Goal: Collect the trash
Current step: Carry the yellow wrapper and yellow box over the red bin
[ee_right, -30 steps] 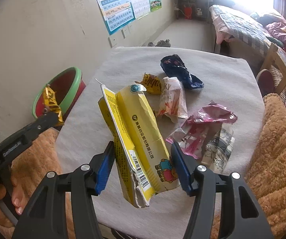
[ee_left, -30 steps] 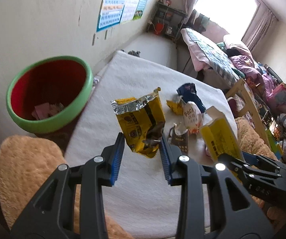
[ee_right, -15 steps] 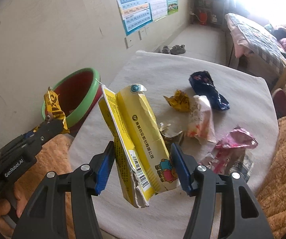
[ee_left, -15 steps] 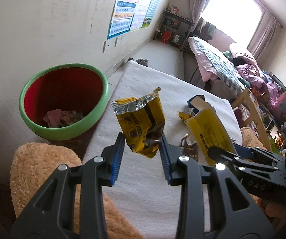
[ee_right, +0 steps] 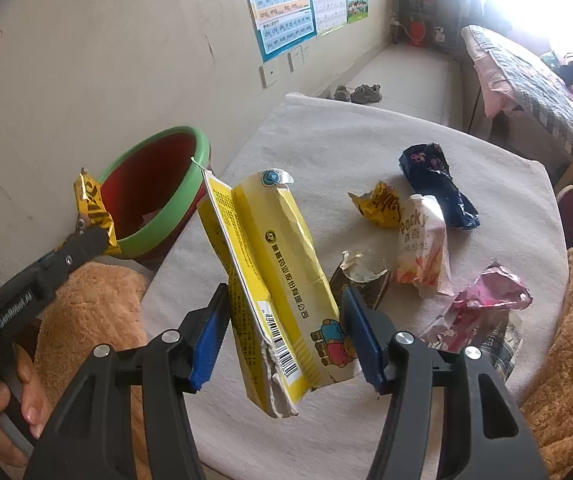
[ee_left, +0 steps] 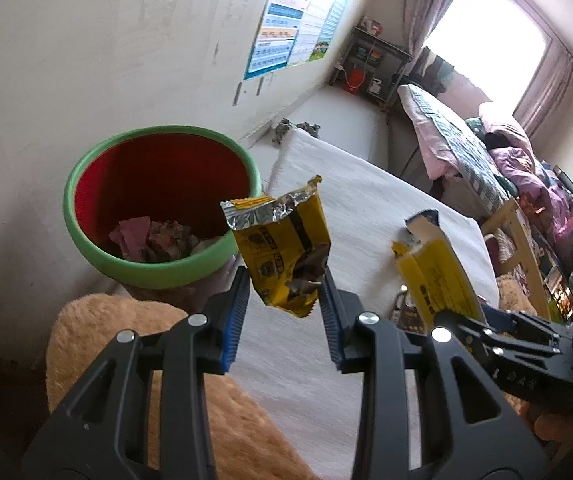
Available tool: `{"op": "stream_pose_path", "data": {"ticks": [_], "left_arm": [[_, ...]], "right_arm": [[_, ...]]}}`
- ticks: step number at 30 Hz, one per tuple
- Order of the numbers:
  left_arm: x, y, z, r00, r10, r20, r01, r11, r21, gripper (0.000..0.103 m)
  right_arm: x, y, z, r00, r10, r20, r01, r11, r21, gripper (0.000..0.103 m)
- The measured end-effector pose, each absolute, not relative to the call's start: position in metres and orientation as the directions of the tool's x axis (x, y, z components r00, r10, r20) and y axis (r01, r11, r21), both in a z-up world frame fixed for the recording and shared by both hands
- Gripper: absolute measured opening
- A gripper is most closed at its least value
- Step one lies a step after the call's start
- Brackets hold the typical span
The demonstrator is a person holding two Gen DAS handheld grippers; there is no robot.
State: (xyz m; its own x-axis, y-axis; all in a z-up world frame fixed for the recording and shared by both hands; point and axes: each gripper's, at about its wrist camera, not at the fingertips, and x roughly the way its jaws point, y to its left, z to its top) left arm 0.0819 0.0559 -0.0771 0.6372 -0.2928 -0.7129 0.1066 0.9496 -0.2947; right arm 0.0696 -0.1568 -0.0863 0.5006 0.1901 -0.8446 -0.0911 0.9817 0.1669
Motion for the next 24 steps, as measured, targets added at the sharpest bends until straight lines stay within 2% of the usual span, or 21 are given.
{"op": "stream_pose_path", "data": {"ticks": [8,15,19,24], "left_arm": [[0.100,0.093,-0.079,0.657,-0.233,-0.717,0.022,0.956,-0.291,0.033],[0.112,0.118,-0.088,0.630,-0.273,-0.728,-0.016,0.932,-0.363,0.033],[0.124,0.129,-0.085,0.619,-0.287,-0.731,-0.020,0.925,-0.380,0.033],[0.144,0.144,-0.088,0.605,-0.239,-0.759,-0.071,0.934,-0.351,0.033]], "right_arm": [[0.086,-0.143,-0.093,0.472,0.215,-0.855,-0.096,0.977,0.193,0.056],[0.106,-0.121,-0.096,0.454,0.249,-0.855,-0.115,0.969,0.221,0.056],[0.122,-0.109,-0.092,0.445,0.294,-0.846,-0.119,0.956,0.270,0.056],[0.145,-0.101,-0.087,0.423,0.365,-0.829,-0.089,0.927,0.363,0.056]]}}
